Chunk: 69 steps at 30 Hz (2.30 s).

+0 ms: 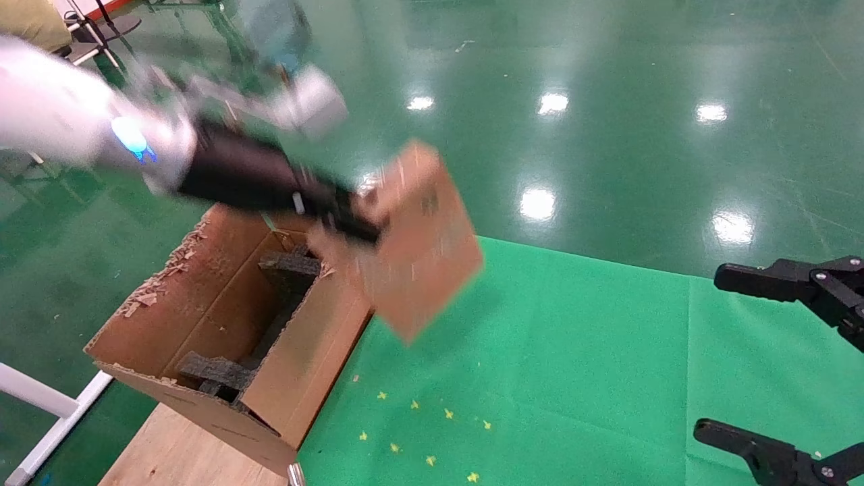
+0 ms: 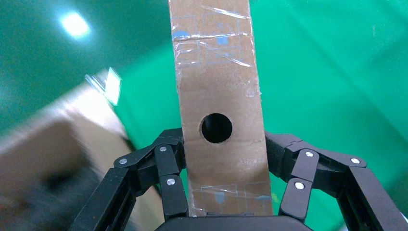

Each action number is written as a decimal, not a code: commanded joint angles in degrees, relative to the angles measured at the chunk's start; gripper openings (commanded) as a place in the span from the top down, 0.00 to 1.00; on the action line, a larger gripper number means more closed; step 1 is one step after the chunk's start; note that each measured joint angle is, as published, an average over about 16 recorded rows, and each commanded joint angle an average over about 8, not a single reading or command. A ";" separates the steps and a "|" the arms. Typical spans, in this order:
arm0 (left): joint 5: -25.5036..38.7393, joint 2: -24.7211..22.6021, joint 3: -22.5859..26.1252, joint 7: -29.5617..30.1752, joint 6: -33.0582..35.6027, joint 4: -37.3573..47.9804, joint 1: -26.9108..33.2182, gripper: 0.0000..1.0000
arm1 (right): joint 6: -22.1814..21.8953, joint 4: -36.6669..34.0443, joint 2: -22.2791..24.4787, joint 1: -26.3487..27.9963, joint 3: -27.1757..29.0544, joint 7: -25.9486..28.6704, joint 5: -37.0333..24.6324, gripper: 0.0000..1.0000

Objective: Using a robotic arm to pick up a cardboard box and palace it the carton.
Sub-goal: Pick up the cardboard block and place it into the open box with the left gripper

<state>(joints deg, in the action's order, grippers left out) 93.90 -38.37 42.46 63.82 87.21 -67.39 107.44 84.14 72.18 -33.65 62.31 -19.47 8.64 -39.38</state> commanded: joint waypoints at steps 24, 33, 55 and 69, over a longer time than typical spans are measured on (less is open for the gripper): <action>12.64 11.04 0.19 -18.98 -4.81 22.84 8.18 1.00 | -0.01 0.00 0.01 0.00 -0.02 -0.01 0.01 0.00; 9.38 12.58 -0.62 -22.99 -9.98 30.88 2.38 1.00 | -0.01 0.00 0.01 0.01 -0.02 -0.01 0.02 0.00; 7.43 8.66 -0.68 -31.53 -17.95 48.44 -3.76 1.00 | -0.01 0.00 0.01 0.01 -0.04 -0.02 0.03 0.00; 7.33 5.38 -0.54 -34.85 -21.15 56.38 -5.69 1.00 | -0.02 0.00 0.02 0.01 -0.05 -0.02 0.03 0.00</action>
<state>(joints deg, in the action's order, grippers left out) 101.37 -33.03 41.99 28.97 65.93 -11.09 101.72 84.12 72.18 -33.63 62.32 -19.51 8.62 -39.35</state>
